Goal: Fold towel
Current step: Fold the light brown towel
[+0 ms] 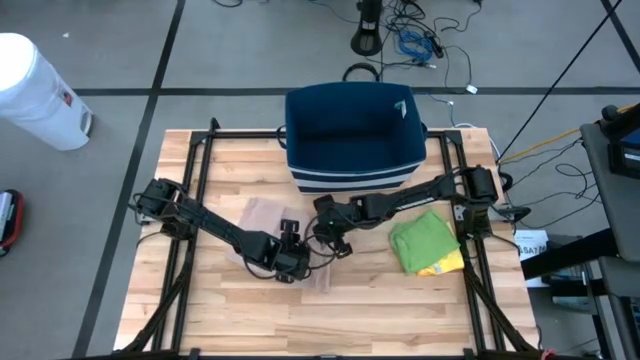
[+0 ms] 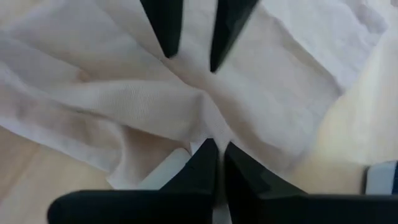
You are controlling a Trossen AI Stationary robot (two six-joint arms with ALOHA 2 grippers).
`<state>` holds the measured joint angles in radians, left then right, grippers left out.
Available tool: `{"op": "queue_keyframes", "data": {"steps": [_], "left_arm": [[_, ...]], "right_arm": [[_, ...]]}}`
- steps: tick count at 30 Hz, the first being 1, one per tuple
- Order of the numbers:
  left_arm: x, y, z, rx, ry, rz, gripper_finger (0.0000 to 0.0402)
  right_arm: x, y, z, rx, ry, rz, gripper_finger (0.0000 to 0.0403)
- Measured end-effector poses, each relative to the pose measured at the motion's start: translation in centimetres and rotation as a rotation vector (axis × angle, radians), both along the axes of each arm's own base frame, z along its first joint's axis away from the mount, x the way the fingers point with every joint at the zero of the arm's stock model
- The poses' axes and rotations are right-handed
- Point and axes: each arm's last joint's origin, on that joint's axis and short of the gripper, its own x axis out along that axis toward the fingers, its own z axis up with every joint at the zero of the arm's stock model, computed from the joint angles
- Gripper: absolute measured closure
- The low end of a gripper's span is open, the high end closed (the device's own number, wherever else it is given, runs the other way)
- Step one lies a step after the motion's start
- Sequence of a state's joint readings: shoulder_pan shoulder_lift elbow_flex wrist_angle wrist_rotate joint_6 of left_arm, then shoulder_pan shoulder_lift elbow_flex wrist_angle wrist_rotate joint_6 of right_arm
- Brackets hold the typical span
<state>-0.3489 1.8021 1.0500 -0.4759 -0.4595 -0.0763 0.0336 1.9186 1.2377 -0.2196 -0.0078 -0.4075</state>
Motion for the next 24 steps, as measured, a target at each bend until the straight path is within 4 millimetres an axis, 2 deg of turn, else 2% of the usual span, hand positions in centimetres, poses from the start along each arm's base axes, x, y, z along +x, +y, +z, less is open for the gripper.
{"op": "queue_keyframes", "data": {"steps": [6, 12, 16, 20, 24], "left_arm": [[-0.3, -0.1, -0.1, 0.01, 0.023, -0.008, 0.0229], [-0.6, 0.0, -0.2, 0.027, 0.066, -0.007, 0.0229], [-0.9, 0.2, -0.2, 0.056, 0.085, 0.002, 0.0229], [-1.1, 0.4, 0.2, 0.077, 0.079, 0.009, 0.0229], [-1.3, 0.3, 1.3, 0.064, 0.039, 0.021, 0.0229]], "right_arm": [[-0.1, -0.5, -0.1, -0.029, 0.012, 0.012, 0.0353], [-0.8, -1.1, 0.7, -0.07, 0.051, -0.038, 0.0256], [-1.6, -1.8, 2.1, -0.071, 0.054, -0.092, 0.0204], [-2.4, -2.1, 3.7, -0.049, 0.04, -0.12, 0.0185], [-2.9, -2.0, 4.1, -0.001, 0.071, -0.121, 0.0189]]}}
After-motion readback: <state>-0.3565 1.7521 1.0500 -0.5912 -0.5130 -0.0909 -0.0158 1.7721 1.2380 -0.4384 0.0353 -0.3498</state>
